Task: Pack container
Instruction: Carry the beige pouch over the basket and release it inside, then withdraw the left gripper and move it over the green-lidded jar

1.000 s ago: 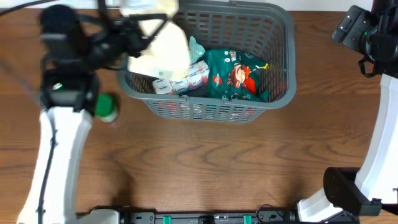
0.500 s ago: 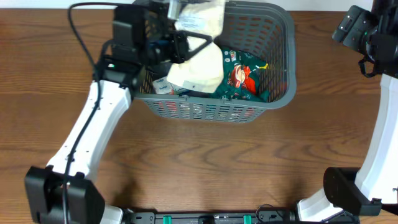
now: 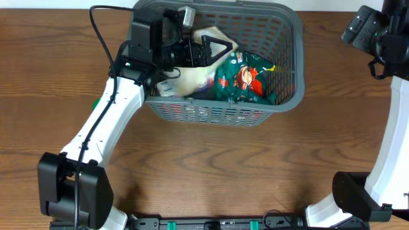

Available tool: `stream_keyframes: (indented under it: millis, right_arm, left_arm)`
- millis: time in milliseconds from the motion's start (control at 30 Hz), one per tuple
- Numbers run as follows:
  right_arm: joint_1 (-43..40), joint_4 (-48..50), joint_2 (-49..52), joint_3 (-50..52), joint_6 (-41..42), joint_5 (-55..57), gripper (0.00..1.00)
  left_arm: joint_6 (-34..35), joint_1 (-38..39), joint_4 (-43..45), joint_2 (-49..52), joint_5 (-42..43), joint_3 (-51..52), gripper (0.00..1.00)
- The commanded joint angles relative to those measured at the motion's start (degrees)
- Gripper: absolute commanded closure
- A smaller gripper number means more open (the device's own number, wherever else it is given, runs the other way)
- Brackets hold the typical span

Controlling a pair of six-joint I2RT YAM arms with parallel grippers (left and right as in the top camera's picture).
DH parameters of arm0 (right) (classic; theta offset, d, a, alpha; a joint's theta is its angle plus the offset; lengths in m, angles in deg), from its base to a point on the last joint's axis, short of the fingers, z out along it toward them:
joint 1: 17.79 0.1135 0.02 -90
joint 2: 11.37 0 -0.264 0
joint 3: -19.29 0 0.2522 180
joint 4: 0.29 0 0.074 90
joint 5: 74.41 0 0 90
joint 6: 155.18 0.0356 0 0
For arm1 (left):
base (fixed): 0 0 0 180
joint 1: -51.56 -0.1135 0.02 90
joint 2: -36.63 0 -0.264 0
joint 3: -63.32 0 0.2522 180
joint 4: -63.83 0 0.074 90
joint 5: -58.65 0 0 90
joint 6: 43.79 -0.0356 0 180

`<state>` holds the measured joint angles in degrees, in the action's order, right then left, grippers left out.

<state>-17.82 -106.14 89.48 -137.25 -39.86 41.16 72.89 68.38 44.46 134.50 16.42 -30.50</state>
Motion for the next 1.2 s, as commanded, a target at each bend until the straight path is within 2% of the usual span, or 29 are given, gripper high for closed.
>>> stream_keyframes:
  millis: [0,333,433,600,833,1000,1167]
  right_arm:
    - [-0.26,-0.11,-0.15,-0.55,0.81,0.96,0.01]
    - [-0.26,-0.11,-0.15,-0.57,0.81,0.96,0.01]
    - [-0.26,-0.11,-0.15,-0.55,0.81,0.96,0.01]
    - [-0.26,-0.11,-0.15,-0.57,0.81,0.96,0.01]
    - [-0.26,-0.11,-0.15,-0.55,0.81,0.96,0.01]
    - [-0.26,-0.11,-0.15,-0.55,0.81,0.96,0.01]
    - [-0.26,-0.11,-0.15,-0.55,0.81,0.96,0.01]
  left_arm:
    - [-0.83,-0.02,0.59,-0.72,-0.22,-0.76,0.01]
    - [1.57,-0.11,0.92,-5.35,-0.26,-5.6,0.01]
    - [1.68,-0.37,-2.38,-6.78,-1.64,-8.76,0.01]
    - [-0.42,-2.47,-15.63,-8.35,-9.29,-15.19,0.01]
    - [-9.18,-8.59,-40.63,-10.45,-27.56,-25.57,0.01]
    - [-13.68,-14.38,-49.33,-13.44,-34.64,-28.48,0.01]
    - [-14.19,-21.68,-53.64,-17.59,-37.99,-28.63,0.01]
